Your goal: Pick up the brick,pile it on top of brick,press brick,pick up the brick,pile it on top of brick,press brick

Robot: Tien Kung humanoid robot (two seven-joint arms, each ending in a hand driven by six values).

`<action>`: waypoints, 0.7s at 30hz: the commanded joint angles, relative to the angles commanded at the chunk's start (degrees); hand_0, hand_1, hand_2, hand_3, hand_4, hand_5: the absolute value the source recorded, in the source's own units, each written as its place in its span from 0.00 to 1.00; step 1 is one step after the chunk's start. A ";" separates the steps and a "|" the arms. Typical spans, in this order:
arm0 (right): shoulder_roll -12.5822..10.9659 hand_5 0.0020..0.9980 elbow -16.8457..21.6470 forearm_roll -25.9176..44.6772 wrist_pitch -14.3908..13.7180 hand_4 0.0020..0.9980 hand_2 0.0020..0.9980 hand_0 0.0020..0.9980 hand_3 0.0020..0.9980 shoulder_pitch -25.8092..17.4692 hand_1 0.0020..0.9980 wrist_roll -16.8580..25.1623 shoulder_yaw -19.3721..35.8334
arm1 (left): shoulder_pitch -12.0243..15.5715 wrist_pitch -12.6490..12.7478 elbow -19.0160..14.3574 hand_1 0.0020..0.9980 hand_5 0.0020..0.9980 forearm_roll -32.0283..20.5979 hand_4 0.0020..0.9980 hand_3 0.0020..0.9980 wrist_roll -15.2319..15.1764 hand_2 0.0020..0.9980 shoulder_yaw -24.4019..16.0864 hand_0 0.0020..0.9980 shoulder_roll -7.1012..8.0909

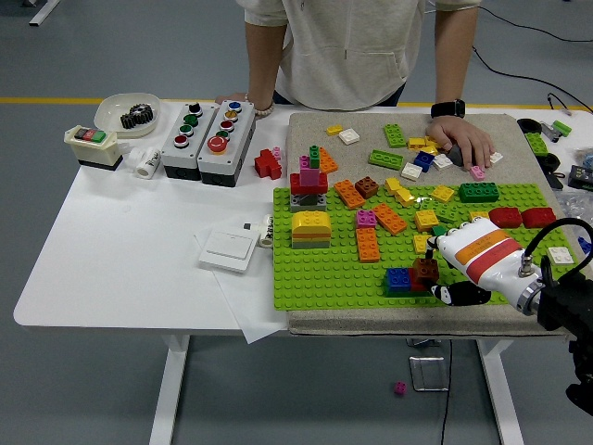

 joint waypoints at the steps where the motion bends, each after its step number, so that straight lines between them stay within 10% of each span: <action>1: 0.00 0.47 0.01 0.00 -0.06 0.70 0.40 0.21 0.49 0.03 0.28 0.04 0.00 | -0.01 0.00 0.00 0.73 0.66 -0.02 0.64 0.59 -0.01 0.72 0.00 0.76 0.00; 21: 0.44 0.48 -1.11 0.00 -0.14 0.70 0.40 0.21 0.49 1.07 0.28 1.22 -1.30 | -0.08 0.06 -0.01 0.73 0.67 -0.25 0.64 0.59 -0.05 0.72 0.14 0.76 0.02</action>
